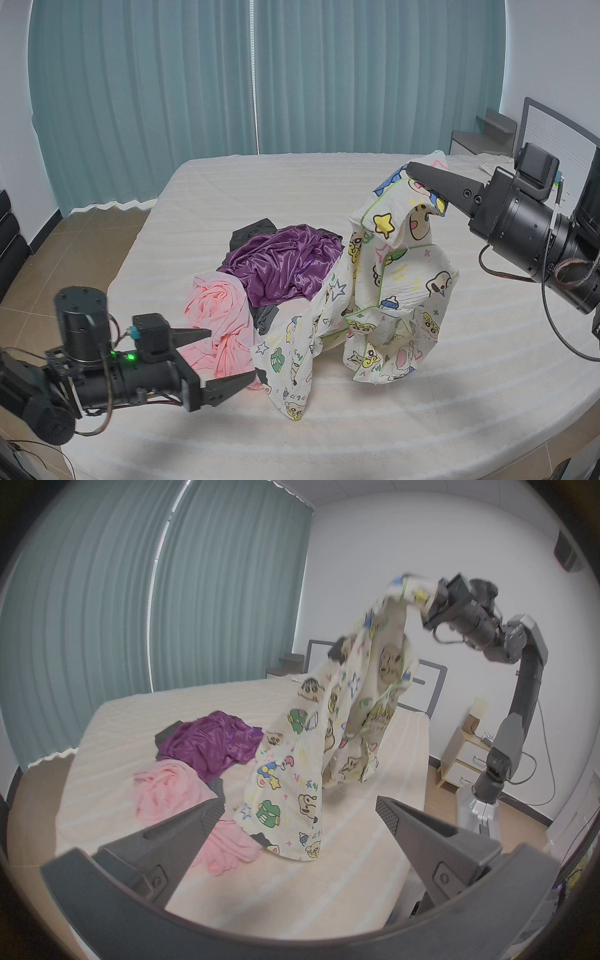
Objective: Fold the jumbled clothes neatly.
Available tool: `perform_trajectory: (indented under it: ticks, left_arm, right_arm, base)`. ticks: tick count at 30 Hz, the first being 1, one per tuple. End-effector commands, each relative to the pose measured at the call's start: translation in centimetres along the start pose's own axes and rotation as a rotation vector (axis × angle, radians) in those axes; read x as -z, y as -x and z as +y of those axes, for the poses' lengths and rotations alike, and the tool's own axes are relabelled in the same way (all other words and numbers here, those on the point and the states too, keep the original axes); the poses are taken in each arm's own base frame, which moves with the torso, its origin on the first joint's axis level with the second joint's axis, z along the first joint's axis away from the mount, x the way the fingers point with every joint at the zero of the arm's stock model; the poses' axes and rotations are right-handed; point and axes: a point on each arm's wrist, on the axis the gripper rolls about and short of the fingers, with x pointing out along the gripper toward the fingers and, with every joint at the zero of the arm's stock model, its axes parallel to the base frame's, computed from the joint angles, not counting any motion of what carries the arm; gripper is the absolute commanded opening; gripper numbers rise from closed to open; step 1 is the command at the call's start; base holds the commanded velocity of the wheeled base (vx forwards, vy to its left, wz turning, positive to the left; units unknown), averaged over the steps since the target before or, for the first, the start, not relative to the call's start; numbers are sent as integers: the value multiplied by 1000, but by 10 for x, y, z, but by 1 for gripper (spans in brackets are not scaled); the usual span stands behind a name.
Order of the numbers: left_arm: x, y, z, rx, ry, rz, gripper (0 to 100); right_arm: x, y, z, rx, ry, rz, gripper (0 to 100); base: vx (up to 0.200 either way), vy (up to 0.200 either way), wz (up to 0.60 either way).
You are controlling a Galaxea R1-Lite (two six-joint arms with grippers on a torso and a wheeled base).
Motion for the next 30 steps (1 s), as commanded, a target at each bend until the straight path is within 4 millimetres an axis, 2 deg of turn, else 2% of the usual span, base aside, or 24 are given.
perform_trajectory:
  ticks: [1, 5, 10, 17, 30]
  left_arm:
    - [86, -127, -25, 48, -2, 128, 100]
    - [92, -135, -29, 56, 7, 126, 100]
    - [90, -145, -38, 78, 59, 103, 100]
    - [88, -154, -32, 66, 60, 42, 100]
    - [87, -159, -7, -120, 59, -53, 100]
  right_arm:
    - [2, -20, 4, -10, -4, 10, 0]
    - [2, -20, 4, -9, -4, 9, 0]
    - [2, -19, 2, -6, -3, 12, 0]
    - [1, -18, 3, -8, -3, 8, 0]
    - [0, -16, 2, -2, -2, 7, 0]
  base:
    - [0, 0, 0]
    - [0, 0, 0]
    - [0, 0, 0]
    - [0, 0, 0]
    - [0, 0, 0]
